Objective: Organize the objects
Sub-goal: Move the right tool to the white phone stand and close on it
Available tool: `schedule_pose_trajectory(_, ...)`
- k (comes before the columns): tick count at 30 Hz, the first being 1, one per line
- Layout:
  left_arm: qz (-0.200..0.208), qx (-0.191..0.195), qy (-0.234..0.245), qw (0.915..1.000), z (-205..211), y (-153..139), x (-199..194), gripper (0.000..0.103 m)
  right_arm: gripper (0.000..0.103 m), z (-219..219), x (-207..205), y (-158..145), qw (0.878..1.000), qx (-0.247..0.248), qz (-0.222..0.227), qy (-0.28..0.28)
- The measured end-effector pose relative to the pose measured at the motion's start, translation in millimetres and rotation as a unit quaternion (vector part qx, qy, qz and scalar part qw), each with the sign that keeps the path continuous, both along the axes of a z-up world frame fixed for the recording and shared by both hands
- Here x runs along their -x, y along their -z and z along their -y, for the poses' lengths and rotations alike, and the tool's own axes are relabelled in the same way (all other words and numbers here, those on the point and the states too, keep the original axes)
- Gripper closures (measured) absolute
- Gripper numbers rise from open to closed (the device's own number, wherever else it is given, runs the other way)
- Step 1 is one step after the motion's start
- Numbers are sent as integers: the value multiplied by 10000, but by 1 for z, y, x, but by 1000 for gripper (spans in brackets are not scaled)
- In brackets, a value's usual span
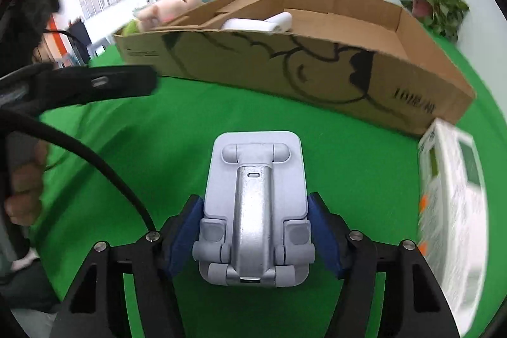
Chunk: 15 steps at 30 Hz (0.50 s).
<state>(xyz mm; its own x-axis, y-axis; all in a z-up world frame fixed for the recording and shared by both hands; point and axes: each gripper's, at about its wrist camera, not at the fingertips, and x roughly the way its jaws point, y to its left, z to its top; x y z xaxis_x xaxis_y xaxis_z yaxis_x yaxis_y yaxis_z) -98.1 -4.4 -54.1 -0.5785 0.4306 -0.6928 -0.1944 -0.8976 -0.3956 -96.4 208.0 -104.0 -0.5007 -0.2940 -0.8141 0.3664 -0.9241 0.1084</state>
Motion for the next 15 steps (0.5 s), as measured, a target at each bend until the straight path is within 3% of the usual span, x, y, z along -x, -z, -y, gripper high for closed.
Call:
schedule_pose_trajectory(2,182,-321,262,9990,-2,4,1,16,30,-4,-15,-4,9982,569,160,47)
schedule_pose_trajectory(4,395,-655,595,9953,-7,9,0,16,3,-12,-28,-6,9965,811,117,192)
schedule_pose_trajectory(5,488,-788,741,9929,-10,11,0,16,1,-15,-34,-8,9965,789,-8,270)
schedule_pose_trajectory(12,1313,-1491,1497,9686,-41,34,-4,16,2,-7,-38,-5,9994,269,-169,121)
schedule_pose_trajectory(15,1437,-1716,1541,9624,-46,38,-8,16,16,6,-42,-3,9996,-23,-293,-21)
